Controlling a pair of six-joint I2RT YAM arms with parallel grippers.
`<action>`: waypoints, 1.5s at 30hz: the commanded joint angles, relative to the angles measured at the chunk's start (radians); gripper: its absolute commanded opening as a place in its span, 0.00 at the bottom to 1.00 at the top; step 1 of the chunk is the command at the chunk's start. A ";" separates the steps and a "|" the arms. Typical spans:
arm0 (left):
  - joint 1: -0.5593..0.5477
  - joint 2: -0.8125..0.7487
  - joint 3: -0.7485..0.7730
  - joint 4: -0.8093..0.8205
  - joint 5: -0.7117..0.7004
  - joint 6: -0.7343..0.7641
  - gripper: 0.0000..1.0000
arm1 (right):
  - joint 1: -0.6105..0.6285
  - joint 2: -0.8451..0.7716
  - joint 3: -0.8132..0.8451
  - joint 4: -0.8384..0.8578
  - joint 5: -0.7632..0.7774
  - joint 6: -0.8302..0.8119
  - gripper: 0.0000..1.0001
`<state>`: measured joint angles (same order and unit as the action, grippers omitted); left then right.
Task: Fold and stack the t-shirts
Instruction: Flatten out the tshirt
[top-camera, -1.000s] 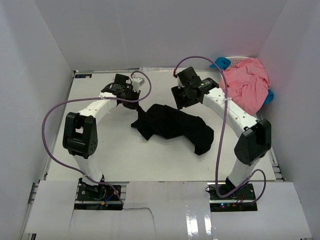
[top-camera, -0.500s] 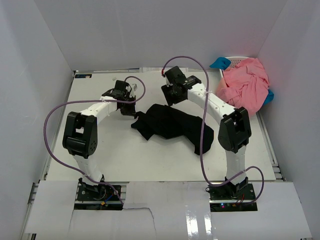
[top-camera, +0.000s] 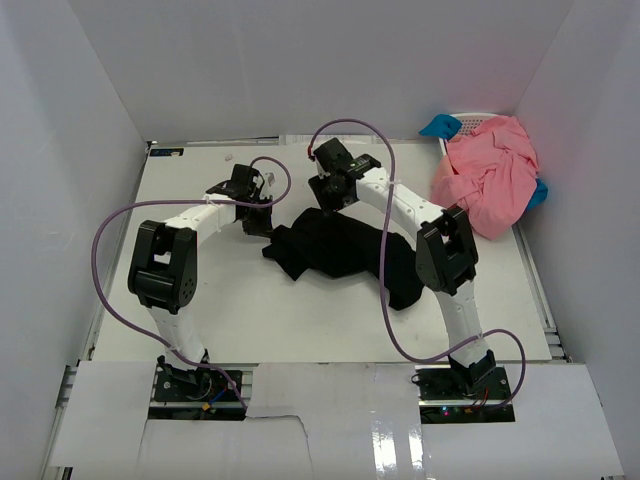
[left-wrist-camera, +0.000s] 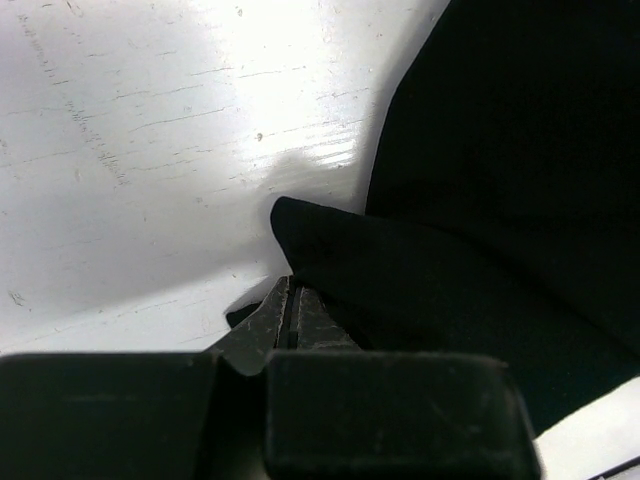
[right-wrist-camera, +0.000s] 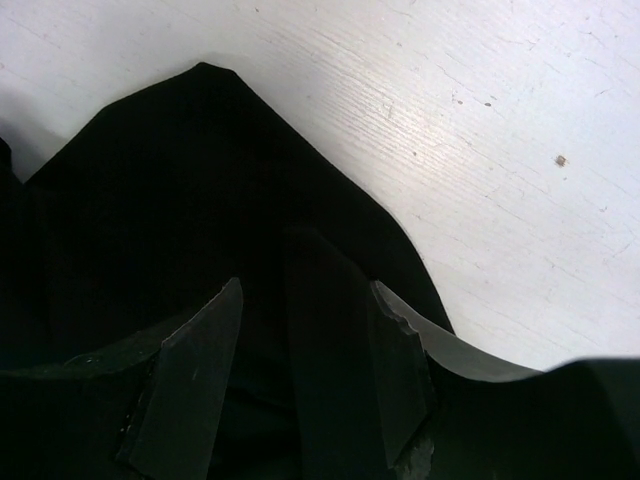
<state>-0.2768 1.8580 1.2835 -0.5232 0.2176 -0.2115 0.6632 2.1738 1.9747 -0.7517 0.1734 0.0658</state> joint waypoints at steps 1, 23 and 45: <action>-0.001 -0.022 -0.007 0.003 0.016 -0.011 0.00 | 0.003 0.024 0.042 0.029 -0.005 -0.020 0.59; 0.001 -0.019 -0.009 0.002 0.022 -0.011 0.00 | -0.001 0.098 0.085 0.055 0.075 -0.011 0.16; 0.091 -0.112 0.142 -0.060 -0.063 -0.137 0.00 | -0.172 -0.370 -0.080 -0.014 0.031 0.012 0.08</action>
<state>-0.2016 1.8397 1.3777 -0.5747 0.1940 -0.3122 0.5167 1.8793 1.9507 -0.7506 0.2417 0.0685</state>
